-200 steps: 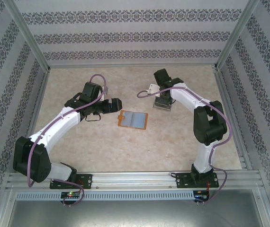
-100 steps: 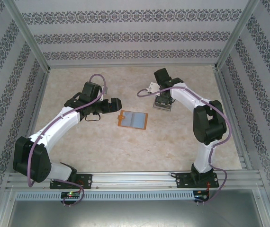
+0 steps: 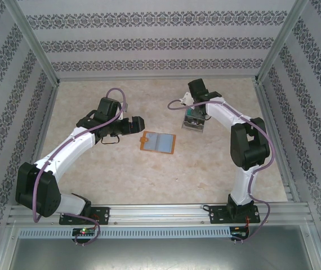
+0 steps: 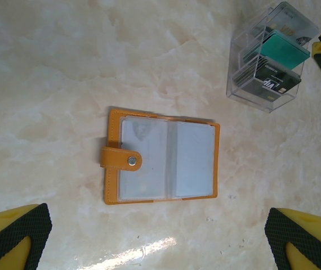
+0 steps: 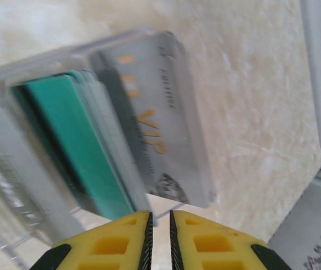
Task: Take the credit cards out of the card holder
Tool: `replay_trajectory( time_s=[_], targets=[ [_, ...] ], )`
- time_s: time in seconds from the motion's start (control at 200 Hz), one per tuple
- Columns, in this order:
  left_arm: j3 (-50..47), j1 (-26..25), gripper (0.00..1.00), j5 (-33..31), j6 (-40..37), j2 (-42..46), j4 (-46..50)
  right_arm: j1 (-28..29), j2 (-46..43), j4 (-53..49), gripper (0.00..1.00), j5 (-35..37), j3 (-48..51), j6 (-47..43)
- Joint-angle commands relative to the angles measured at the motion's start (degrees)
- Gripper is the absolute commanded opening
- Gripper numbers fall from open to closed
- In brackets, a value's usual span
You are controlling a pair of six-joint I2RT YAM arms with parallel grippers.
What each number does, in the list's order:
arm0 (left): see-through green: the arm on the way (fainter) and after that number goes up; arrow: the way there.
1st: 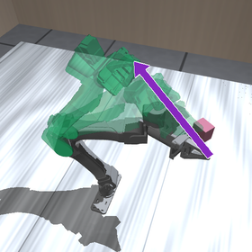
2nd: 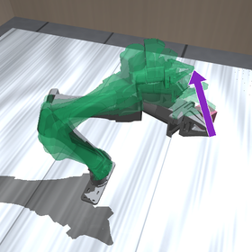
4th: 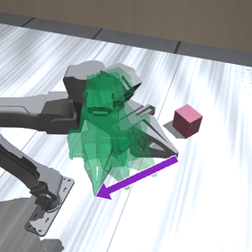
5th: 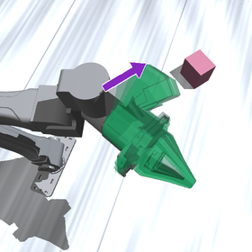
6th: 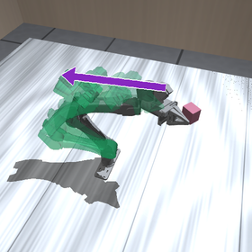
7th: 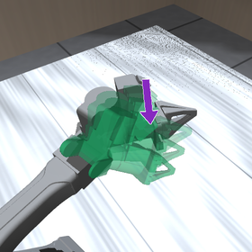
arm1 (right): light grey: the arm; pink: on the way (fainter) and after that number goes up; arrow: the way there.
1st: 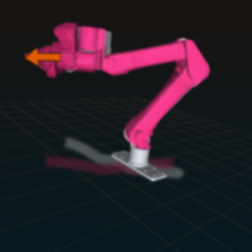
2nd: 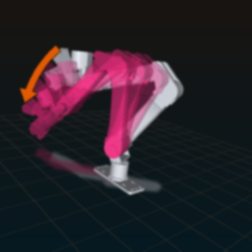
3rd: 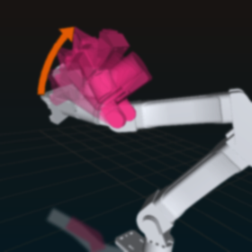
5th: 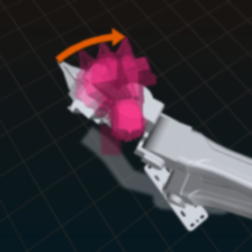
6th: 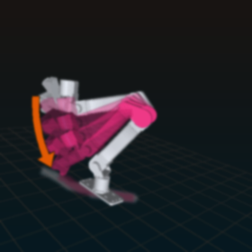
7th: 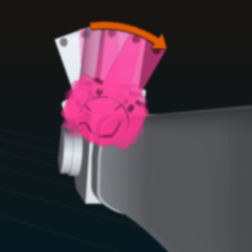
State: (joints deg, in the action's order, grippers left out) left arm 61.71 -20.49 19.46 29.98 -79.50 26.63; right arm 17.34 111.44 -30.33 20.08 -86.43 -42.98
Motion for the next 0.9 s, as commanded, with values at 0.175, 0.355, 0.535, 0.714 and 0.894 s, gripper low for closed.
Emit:
replay_trajectory(
  time_s=[0.175,0.355,0.535,0.714,0.894],
  targets=[
    [-0.8,0.8,1.0,0.9,0.5,0.7,0.3,-1.2,-1.1,2.5,0.11,4.6,-3.3,10.5],
    [-2.0,0.7,0.97,2.2,0.9,0.0,-1.0,-1.0,-8.4,3.1,0.0,-2.8,0.0,26.5],
    [-3.2,0.8,0.89,4.7,1.7,-2.5,-2.8,-0.1,-16.3,5.8,0.0,-12.7,7.3,47.1],
    [-3.2,0.4,0.79,7.8,2.5,-6.4,-4.5,3.2,-20.3,3.5,0.0,-19.4,12.7,63.8],
    [-2.6,-0.9,0.65,9.4,3.3,-11.7,-6.4,9.4,-21.6,5.0,0.0,-21.4,20.8,74.7]
  ],
)
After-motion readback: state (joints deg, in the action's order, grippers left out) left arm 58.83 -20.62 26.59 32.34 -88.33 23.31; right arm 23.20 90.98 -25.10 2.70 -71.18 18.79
